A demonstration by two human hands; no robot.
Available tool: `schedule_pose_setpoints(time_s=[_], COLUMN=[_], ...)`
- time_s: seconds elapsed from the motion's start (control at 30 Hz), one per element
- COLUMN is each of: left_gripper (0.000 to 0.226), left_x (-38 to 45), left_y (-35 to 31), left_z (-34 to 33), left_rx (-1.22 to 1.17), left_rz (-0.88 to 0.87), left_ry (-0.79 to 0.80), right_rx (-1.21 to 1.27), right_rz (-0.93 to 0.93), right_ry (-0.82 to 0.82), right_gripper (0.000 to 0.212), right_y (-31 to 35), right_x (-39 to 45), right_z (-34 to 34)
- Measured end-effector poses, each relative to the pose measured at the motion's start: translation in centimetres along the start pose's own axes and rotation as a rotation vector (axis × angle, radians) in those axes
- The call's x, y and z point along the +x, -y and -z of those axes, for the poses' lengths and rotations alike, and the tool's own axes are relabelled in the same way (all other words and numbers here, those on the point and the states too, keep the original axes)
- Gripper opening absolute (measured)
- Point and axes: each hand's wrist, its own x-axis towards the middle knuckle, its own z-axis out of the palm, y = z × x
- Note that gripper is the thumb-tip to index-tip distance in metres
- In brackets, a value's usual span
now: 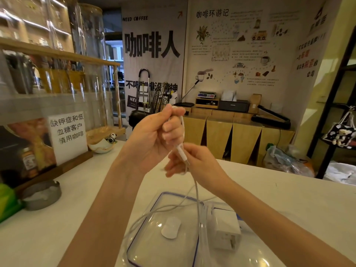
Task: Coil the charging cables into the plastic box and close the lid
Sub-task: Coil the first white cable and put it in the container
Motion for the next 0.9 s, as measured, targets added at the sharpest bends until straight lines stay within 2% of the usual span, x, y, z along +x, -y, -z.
schedule_pose_setpoints(time_s=[0.13,0.2,0.33,0.43,0.57,0.63,0.7,0.73,0.8,0.9], left_gripper=[0.039,0.036,0.035,0.031,0.026,0.027,0.029,0.032,0.038,0.045], left_x=[0.4,0.7,1.1,1.0,0.9,0.8,0.6,0.4,0.0,-0.5], left_y=[0.4,0.8,1.4,2.1,3.5,3.6,3.0,2.6,1.8,0.7], left_z=[-0.1,-0.1,0.6,0.8,0.4,0.5,0.8,1.0,1.1,1.1], left_rx=[-0.133,-0.182,-0.064,0.305,1.118,1.369,1.405,1.358,1.185,0.923], left_rz=[-0.040,-0.055,-0.090,-0.170,-0.294,-0.203,0.004,0.109,0.294,0.436], left_ry=[-0.166,-0.214,-0.293,-0.359,-0.308,-0.250,-0.185,-0.134,0.006,0.224], right_rx=[0.032,-0.029,-0.209,-0.490,-0.899,-1.068,-1.128,-1.144,-1.126,-1.052], right_rz=[-0.086,-0.103,-0.100,-0.036,0.175,0.393,0.574,0.635,0.638,0.597], right_ry=[0.126,0.182,0.178,0.112,0.056,0.029,-0.010,-0.013,0.006,-0.059], right_gripper=[0.021,0.019,0.016,0.017,0.025,0.026,0.028,0.027,0.021,0.014], right_y=[0.3,0.7,1.6,2.3,3.3,4.0,4.3,4.2,4.2,4.4], right_x=[-2.4,-3.4,-4.7,-5.4,-5.7,-5.4,-5.0,-5.0,-4.8,-4.4], right_z=[-0.5,-0.5,0.0,0.5,0.6,1.2,2.3,2.9,3.8,5.2])
